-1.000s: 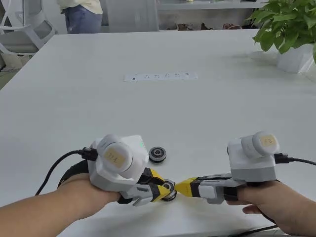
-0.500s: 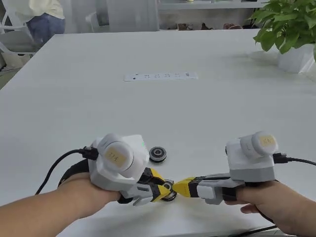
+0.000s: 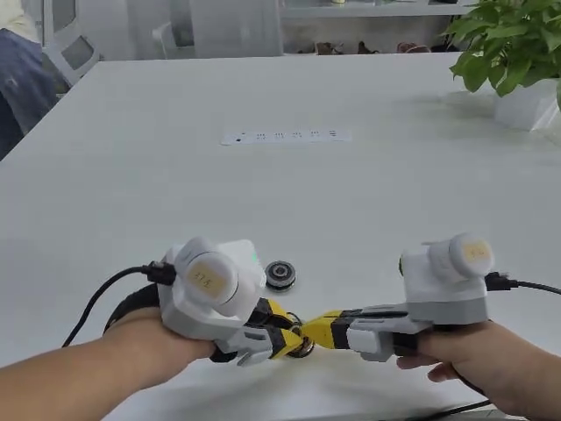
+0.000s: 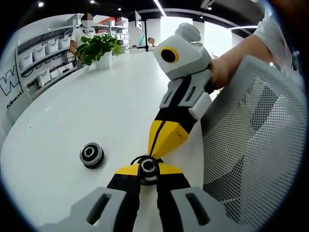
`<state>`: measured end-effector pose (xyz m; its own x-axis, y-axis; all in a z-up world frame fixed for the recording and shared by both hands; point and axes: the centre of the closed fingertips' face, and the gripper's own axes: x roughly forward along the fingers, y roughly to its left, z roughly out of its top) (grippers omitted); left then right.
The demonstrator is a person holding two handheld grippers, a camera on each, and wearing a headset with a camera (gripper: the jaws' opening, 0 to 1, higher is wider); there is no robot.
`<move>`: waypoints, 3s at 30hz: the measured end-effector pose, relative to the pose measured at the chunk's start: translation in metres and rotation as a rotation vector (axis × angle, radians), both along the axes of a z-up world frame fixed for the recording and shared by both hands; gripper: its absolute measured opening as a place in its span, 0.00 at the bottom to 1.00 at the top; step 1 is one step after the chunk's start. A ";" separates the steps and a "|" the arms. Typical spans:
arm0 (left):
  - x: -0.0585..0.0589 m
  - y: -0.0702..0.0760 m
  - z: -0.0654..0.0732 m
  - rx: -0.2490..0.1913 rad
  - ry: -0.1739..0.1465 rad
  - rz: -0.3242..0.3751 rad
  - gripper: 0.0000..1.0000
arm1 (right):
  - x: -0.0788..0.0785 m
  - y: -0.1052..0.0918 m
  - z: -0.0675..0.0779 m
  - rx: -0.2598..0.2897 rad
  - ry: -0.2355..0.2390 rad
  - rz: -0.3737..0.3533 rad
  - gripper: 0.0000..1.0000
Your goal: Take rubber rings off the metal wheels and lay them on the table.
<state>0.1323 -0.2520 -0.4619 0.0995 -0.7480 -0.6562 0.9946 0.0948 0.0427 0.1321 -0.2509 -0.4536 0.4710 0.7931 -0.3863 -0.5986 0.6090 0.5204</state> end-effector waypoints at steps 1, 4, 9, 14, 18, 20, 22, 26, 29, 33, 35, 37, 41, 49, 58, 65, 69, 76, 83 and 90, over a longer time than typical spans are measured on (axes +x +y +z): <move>0.000 0.000 0.000 -0.001 0.000 -0.001 0.07 | 0.000 0.000 -0.001 0.000 0.004 -0.002 0.00; 0.000 0.000 0.000 -0.007 0.002 0.000 0.07 | -0.001 0.000 -0.003 -0.013 0.009 0.003 0.00; 0.001 0.000 0.001 -0.014 0.020 0.009 0.07 | -0.001 -0.001 -0.004 -0.016 0.013 0.004 0.00; -0.001 0.001 0.002 -0.009 0.036 0.006 0.09 | -0.001 -0.001 -0.002 -0.004 0.018 0.002 0.00; 0.000 0.001 0.010 -0.028 0.055 0.008 0.10 | 0.000 -0.002 0.000 0.011 0.024 -0.004 0.00; -0.001 0.003 0.012 -0.033 0.070 0.007 0.11 | -0.001 -0.002 0.001 0.013 0.022 -0.002 0.00; -0.002 0.004 0.013 -0.031 0.072 0.005 0.14 | -0.001 -0.002 0.002 0.016 0.024 -0.001 0.00; -0.005 0.010 0.019 -0.030 0.070 -0.001 0.18 | -0.003 0.000 0.005 0.029 0.032 0.009 0.00; -0.005 0.014 0.026 -0.038 0.070 0.001 0.21 | -0.005 0.002 0.009 0.037 0.032 0.023 0.00; -0.003 0.022 0.039 -0.066 0.059 0.014 0.26 | -0.005 0.004 0.015 0.041 0.026 0.036 0.00; -0.001 0.025 0.046 -0.088 0.058 0.025 0.28 | -0.004 0.004 0.018 0.045 0.023 0.038 0.00; -0.001 0.029 0.054 -0.112 0.063 0.036 0.30 | -0.002 0.004 0.022 0.050 0.020 0.040 0.00; 0.002 0.037 0.067 -0.149 0.053 0.061 0.34 | 0.000 0.007 0.029 0.049 0.011 0.052 0.00; 0.005 0.054 0.087 -0.192 0.046 0.107 0.41 | 0.010 0.017 0.041 0.048 -0.012 0.078 0.00; 0.010 0.080 0.097 -0.215 0.030 0.157 0.52 | 0.017 0.034 0.046 0.015 -0.016 0.115 0.00; 0.011 0.096 0.100 -0.219 0.018 0.189 0.54 | 0.022 0.047 0.038 -0.011 -0.005 0.145 0.00; 0.012 0.104 0.100 -0.220 0.017 0.208 0.56 | 0.027 0.053 0.030 -0.031 0.004 0.172 0.00; 0.014 0.118 0.099 -0.209 0.010 0.234 0.59 | 0.030 0.063 0.018 -0.067 0.023 0.210 0.00; 0.014 0.129 0.097 -0.202 0.014 0.254 0.60 | 0.032 0.070 0.003 -0.110 0.047 0.234 0.00; 0.014 0.133 0.094 -0.193 0.013 0.262 0.60 | 0.035 0.071 -0.006 -0.154 0.037 0.243 0.00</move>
